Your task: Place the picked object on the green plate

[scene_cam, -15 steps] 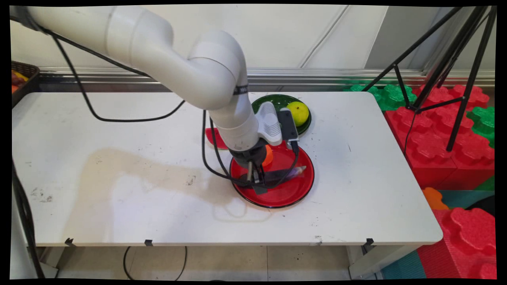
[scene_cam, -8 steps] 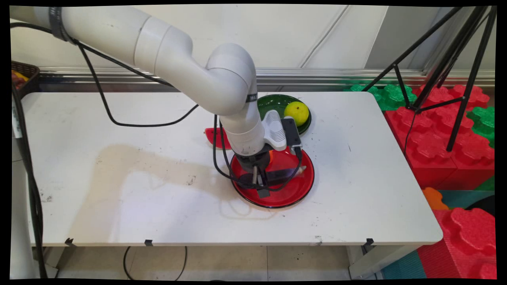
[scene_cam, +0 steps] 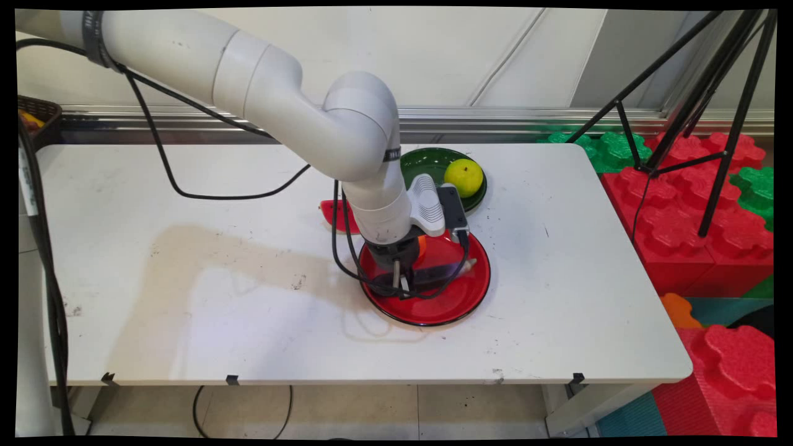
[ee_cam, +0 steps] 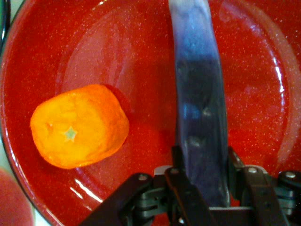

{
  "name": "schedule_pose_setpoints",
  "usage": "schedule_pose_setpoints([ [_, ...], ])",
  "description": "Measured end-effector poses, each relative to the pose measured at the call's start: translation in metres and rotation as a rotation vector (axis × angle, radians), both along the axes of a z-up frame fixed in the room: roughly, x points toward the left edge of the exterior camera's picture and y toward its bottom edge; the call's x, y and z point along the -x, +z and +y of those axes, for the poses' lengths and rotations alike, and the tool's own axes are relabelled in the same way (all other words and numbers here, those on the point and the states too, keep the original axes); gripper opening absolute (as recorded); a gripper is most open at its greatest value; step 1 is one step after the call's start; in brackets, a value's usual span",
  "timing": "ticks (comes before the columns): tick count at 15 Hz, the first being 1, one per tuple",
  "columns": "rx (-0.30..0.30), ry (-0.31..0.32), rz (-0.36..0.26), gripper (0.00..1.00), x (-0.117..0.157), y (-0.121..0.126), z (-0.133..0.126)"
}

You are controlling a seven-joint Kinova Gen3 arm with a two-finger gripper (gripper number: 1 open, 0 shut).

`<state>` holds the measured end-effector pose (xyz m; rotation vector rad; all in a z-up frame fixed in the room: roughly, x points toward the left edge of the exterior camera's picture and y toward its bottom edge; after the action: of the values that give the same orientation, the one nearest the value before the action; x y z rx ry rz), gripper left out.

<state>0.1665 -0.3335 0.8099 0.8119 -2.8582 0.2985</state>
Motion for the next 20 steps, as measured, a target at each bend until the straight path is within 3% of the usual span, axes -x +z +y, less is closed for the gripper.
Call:
schedule_pose_setpoints([
  [5,0.026,0.007,0.011,0.0,-0.007,0.026,0.01],
  [12,0.149,0.029,0.047,0.0,-0.029,0.117,0.028],
  [17,0.237,0.092,0.064,0.0,-0.043,0.169,0.021],
  [20,0.288,0.172,0.072,0.0,-0.047,0.189,0.005],
])
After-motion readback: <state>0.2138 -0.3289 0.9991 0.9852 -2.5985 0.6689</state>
